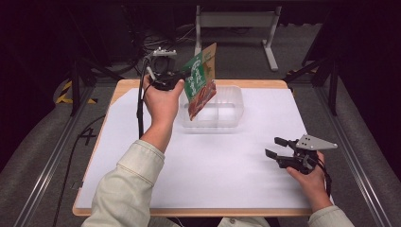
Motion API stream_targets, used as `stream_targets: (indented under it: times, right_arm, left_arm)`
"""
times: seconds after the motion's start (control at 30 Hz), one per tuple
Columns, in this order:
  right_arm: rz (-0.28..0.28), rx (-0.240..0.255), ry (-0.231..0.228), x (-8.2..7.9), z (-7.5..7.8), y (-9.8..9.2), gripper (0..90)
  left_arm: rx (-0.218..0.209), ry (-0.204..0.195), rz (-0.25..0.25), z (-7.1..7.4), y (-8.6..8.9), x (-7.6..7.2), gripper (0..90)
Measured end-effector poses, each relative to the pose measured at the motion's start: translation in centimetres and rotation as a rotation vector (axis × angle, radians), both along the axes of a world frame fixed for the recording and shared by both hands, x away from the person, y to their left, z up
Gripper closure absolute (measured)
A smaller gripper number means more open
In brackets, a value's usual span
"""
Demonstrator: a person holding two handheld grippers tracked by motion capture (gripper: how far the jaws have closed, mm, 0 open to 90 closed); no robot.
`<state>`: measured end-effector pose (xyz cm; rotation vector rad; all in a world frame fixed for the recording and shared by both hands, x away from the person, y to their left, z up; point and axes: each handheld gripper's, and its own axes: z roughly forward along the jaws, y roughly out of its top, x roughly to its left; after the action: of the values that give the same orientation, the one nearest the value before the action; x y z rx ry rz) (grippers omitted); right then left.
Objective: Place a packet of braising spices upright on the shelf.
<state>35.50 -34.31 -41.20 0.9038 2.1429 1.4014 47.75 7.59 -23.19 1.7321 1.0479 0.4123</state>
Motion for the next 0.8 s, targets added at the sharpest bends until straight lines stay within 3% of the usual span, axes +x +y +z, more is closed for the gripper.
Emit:
stream_targets:
  times: [0.3, 0.8]
  right_arm:
    - [-0.005, 0.004, -0.006, -0.2, 0.1, -0.4, 35.6]
    - [-0.004, 0.001, -0.01, -0.5, 0.2, -0.3, 35.4]
  left_arm:
    - [-0.007, 0.036, 0.022, -0.6, -1.0, 1.4, 90.0]
    - [0.012, 0.055, 0.03, -0.5, -1.7, 1.4, 90.0]
